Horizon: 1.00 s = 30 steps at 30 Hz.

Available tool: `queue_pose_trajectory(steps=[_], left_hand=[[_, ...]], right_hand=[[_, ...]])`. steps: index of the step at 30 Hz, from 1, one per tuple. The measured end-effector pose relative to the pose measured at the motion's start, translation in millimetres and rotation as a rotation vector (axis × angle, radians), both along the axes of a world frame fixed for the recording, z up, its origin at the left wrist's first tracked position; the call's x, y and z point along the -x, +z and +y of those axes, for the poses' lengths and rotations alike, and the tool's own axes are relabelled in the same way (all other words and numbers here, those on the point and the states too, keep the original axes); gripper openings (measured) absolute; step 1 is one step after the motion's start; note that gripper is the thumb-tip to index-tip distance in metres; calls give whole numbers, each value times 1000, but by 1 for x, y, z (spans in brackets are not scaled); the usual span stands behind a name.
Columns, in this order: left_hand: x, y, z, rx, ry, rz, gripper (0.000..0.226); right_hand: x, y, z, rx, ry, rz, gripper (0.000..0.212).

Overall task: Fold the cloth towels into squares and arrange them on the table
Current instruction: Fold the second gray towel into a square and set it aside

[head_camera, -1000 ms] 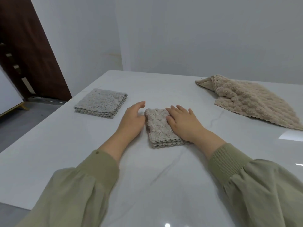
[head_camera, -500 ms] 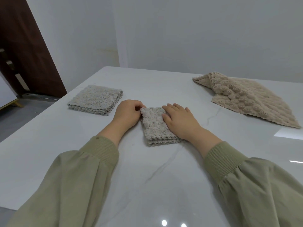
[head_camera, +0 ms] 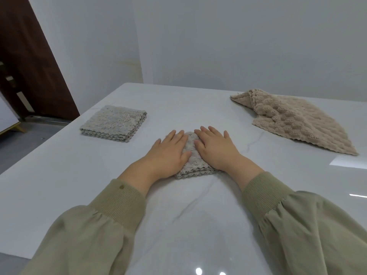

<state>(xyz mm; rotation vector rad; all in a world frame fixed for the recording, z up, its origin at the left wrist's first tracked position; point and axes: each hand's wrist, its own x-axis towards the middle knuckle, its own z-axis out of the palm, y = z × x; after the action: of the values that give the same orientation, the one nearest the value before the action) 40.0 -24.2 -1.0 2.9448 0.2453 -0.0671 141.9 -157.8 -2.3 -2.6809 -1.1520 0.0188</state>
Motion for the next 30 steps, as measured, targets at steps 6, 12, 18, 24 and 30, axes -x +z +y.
queue_pose_trajectory(steps=[6,12,18,24,30], left_hand=[[3,0,-3,-21,7,50,61],[4,-3,-3,-33,5,46,61],[9,-4,3,-9,-10,41,61],[2,-7,13,296,75,-270,56],[-17,-8,24,357,328,-364,45]], right_hand=[[4,3,-7,-84,-85,-125,52],[14,-2,-8,12,60,-60,52],[-11,-2,-32,74,-30,95,52],[-17,-3,-40,-229,-87,144,51],[-31,-2,-31,-519,-193,343,43]])
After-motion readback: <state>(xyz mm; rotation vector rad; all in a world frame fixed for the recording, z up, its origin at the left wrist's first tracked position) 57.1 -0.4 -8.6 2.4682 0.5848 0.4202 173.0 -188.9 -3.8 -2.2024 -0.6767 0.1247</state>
